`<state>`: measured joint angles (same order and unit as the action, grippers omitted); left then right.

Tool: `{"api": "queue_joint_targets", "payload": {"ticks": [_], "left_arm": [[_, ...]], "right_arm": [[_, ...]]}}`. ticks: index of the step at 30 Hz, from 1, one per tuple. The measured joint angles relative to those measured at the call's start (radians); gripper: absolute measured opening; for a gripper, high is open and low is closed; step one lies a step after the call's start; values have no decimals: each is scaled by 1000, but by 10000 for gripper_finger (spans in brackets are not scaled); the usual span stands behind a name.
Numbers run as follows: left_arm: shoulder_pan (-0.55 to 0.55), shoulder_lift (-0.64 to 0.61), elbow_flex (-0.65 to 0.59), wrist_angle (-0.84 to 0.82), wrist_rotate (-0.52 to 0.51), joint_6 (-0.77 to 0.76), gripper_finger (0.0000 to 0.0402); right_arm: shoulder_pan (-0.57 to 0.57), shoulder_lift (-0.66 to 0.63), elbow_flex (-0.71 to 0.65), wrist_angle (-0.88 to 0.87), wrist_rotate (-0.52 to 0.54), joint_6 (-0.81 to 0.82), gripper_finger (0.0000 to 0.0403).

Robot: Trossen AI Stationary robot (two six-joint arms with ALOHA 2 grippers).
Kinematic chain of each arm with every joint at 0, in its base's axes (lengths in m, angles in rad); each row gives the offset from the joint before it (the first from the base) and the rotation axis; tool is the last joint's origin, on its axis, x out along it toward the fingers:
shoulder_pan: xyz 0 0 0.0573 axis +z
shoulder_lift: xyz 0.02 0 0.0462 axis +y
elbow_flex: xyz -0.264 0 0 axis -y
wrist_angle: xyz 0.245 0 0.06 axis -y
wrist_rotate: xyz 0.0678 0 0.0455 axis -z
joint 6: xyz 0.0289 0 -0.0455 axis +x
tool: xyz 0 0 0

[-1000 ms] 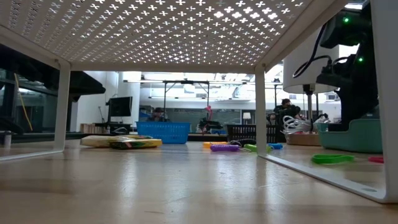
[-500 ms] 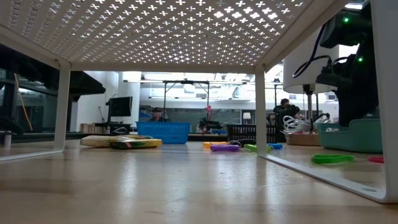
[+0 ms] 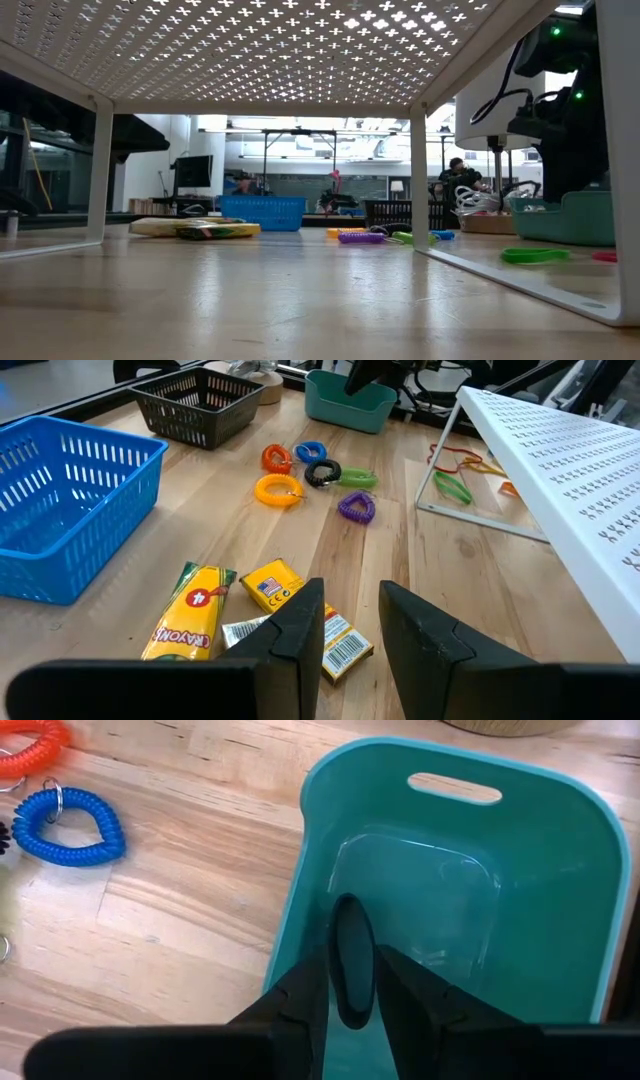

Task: Pick & Place Office Desk Supplies
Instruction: Put the green rubber band into the green bin

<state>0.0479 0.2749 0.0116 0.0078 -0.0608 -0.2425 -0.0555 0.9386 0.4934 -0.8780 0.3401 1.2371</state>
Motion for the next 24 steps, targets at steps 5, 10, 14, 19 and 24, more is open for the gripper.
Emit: {"api": "queue_joint_targets", "payload": {"ticks": [5,10,14,19,24], "left_arm": [[0,0,0,0,0,0,95],[0,0,0,0,0,0,95],[0,0,0,0,0,0,95],[0,0,0,0,0,0,95],[0,0,0,0,0,0,95]], "right_arm": [[0,-4,0,-1,0,20,74],[0,-75,0,0,5,-1,74],[0,-144,0,21,5,-51,73],[0,-192,0,55,-2,-112,73],[2,-190,0,77,-20,-140,73]]}}
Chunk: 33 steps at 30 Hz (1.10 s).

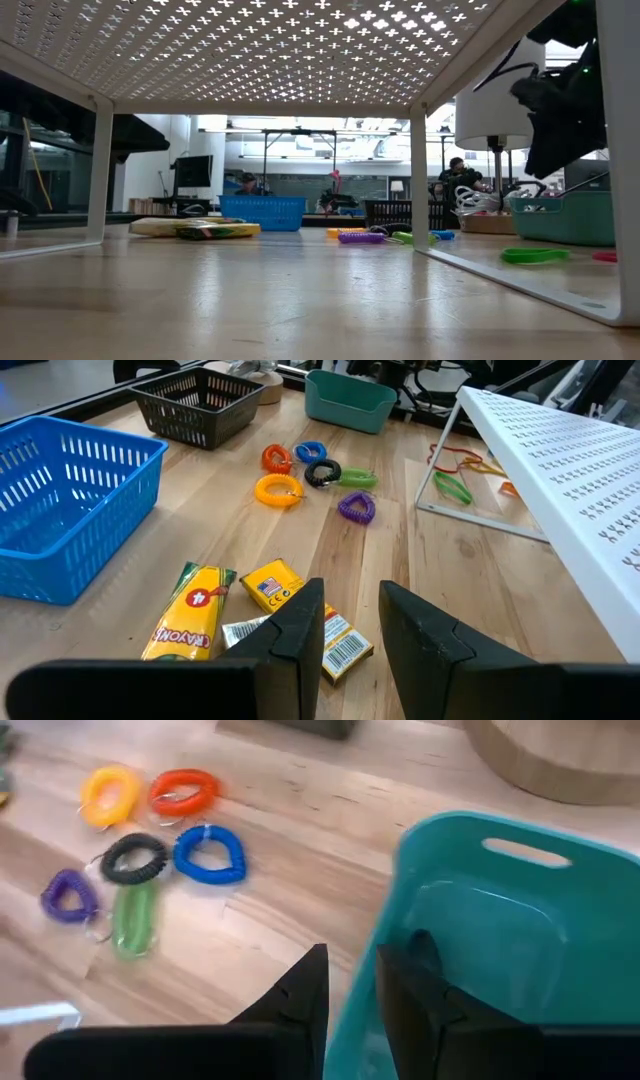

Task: Pick & Place Office Desk Supplies
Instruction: Put the green rubber band into the green bin

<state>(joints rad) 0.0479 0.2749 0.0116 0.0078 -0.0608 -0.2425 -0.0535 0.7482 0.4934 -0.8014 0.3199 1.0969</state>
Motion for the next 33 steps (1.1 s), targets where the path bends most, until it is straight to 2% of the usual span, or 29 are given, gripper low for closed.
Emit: {"api": "queue_joint_targets", "payload": {"ticks": [9,21,29,33], "left_arm": [[0,0,0,0,0,0,95],[0,0,0,0,0,0,95],[0,0,0,0,0,0,95],[0,0,0,0,0,0,95]], "right_arm": [[20,54,0,247,-138,-260,73],[171,240,0,540,-354,-597,73],[292,342,0,670,-375,-846,73],[346,374,0,726,-376,-919,73]]}}
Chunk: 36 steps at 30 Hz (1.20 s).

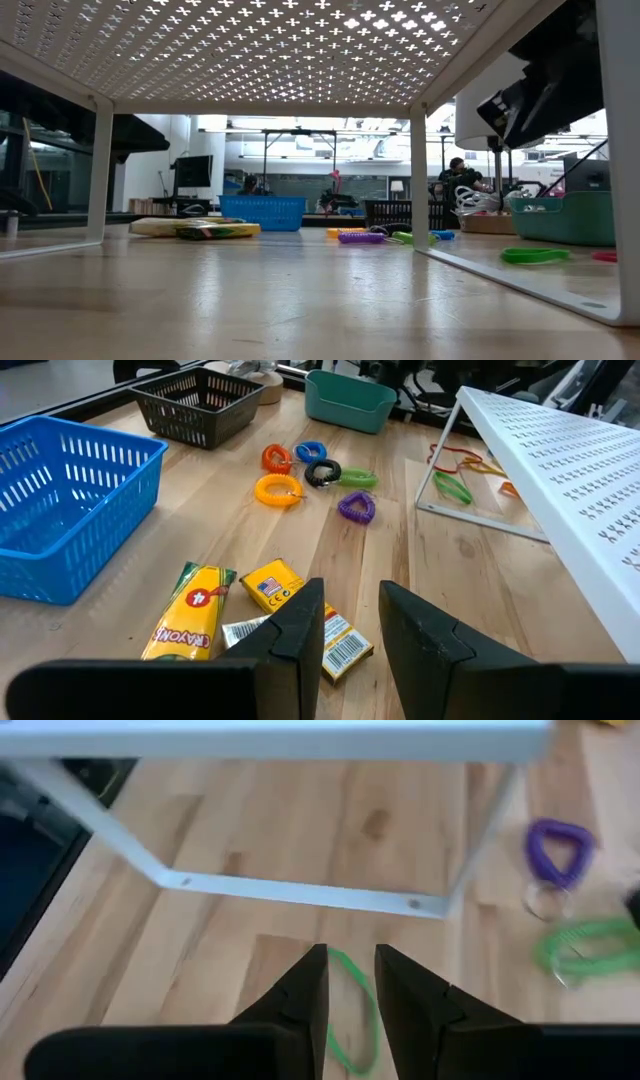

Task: Pick & Place Office Desk Supplies
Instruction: Put the green rubber band into the green bin

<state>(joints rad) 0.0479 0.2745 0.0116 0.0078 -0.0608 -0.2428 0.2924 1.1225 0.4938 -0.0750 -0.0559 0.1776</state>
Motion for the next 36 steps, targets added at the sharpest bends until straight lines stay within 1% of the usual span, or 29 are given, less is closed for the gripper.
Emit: {"api": "queue_joint_targets", "payload": {"ticks": [3,11,27,36], "left_arm": [[0,0,0,0,0,0,95],[0,0,0,0,0,0,95],[0,0,0,0,0,0,95],[0,0,0,0,0,0,95]], "right_arm": [[38,21,0,17,9,-19,73],[103,85,0,44,82,-25,73],[110,272,0,137,82,-25,73],[127,325,0,168,83,-25,73]]}}
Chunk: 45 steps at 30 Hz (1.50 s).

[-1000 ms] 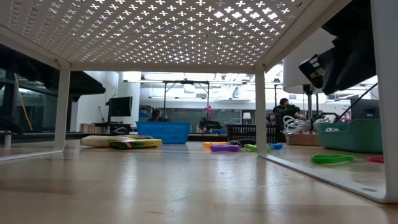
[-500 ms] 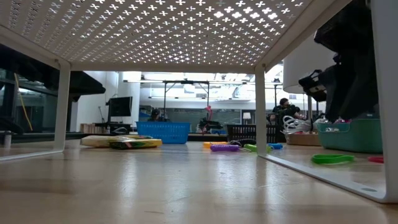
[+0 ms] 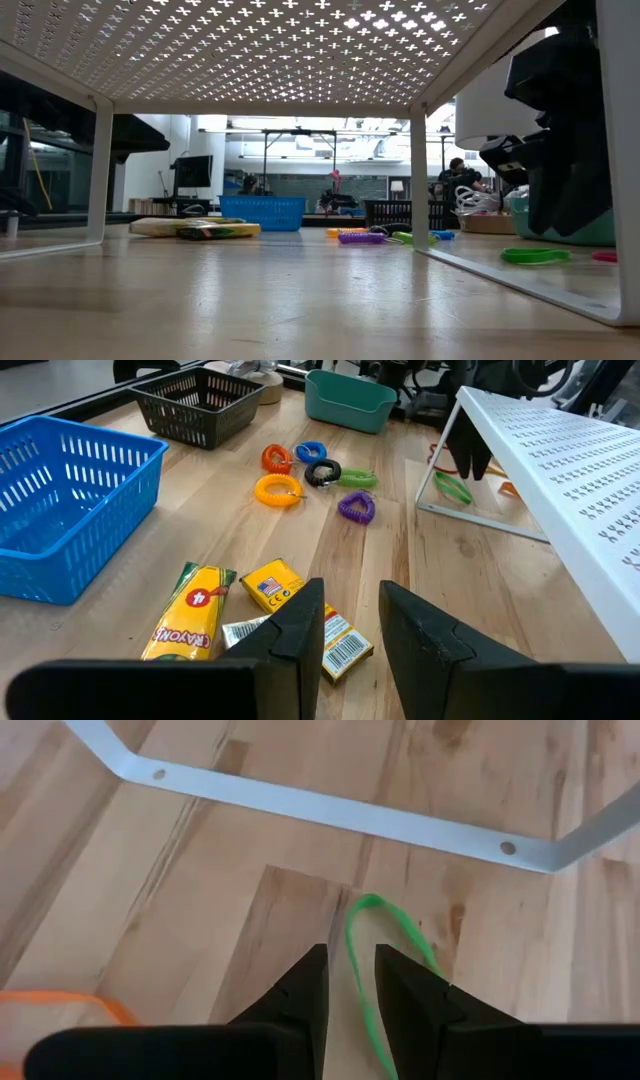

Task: Pick & Place Office Desk Supplies
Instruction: Put the green rubber band into the green bin

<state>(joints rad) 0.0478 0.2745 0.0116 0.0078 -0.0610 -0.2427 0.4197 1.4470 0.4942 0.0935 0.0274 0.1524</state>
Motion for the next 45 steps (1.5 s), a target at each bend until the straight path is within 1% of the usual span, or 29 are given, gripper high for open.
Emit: {"api": "queue_joint_targets", "payload": {"ticks": [10,24,34,45], "left_arm": [[0,0,0,0,0,0,95],[0,0,0,0,0,0,95],[0,0,0,0,0,0,95],[0,0,0,0,0,0,95]], "right_arm": [[22,2,0,-14,71,0,73],[22,2,0,-15,73,4,73],[26,63,0,12,50,38,73],[26,66,0,11,52,35,73]]}}
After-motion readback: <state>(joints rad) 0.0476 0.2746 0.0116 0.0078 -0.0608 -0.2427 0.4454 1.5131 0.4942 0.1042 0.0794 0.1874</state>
